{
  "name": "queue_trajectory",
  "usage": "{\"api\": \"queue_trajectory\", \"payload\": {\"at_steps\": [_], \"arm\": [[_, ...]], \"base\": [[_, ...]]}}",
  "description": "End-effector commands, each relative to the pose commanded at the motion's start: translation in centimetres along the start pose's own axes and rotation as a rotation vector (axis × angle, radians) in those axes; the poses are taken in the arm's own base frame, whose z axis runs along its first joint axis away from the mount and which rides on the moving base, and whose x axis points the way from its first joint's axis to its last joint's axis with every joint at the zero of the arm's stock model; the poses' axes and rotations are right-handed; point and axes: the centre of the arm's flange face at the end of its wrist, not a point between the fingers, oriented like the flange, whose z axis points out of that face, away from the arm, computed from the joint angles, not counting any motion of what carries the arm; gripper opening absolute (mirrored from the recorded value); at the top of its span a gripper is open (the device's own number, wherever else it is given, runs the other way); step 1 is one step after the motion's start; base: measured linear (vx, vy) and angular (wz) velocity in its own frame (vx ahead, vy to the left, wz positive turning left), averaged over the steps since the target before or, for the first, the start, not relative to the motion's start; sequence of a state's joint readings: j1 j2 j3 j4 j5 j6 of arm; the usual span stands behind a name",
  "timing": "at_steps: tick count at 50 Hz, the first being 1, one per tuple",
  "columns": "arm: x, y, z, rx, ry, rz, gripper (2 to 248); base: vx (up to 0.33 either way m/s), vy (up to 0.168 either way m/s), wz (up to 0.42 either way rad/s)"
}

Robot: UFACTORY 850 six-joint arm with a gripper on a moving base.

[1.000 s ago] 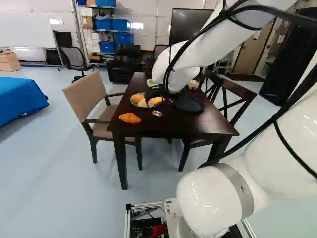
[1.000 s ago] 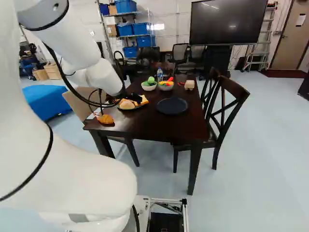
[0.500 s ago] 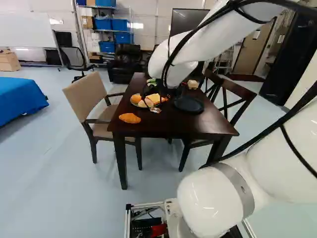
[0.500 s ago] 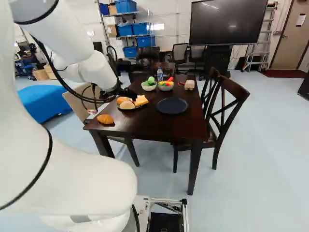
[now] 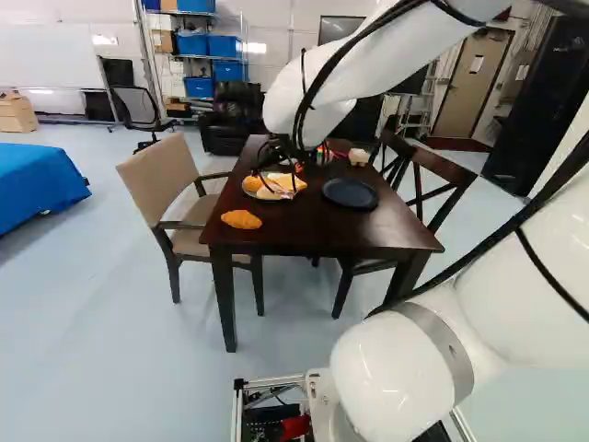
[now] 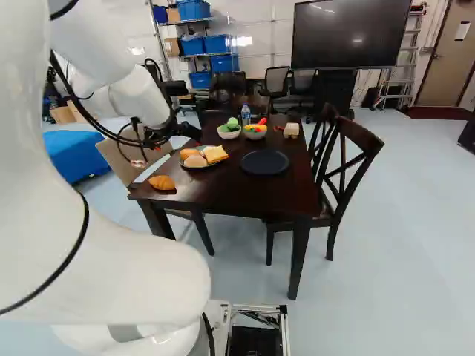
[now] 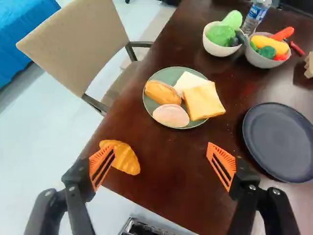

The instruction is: Move the croissant to the empty plate

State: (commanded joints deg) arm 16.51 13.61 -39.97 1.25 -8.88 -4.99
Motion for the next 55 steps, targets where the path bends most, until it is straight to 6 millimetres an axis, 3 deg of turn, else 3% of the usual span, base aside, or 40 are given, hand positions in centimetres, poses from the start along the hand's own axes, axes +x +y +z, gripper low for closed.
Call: {"api": "queue_trajectory", "payload": {"at_steps": [15,55], "arm": [[2.4,-1.0,-0.1,0.016,0.011,-0.189,247],[5.4,-2.5,3.3,0.076,-0.089,-0.634,247]], "base": [[0.000,0.000,0.000],[0.000,0.000,0.000]]}}
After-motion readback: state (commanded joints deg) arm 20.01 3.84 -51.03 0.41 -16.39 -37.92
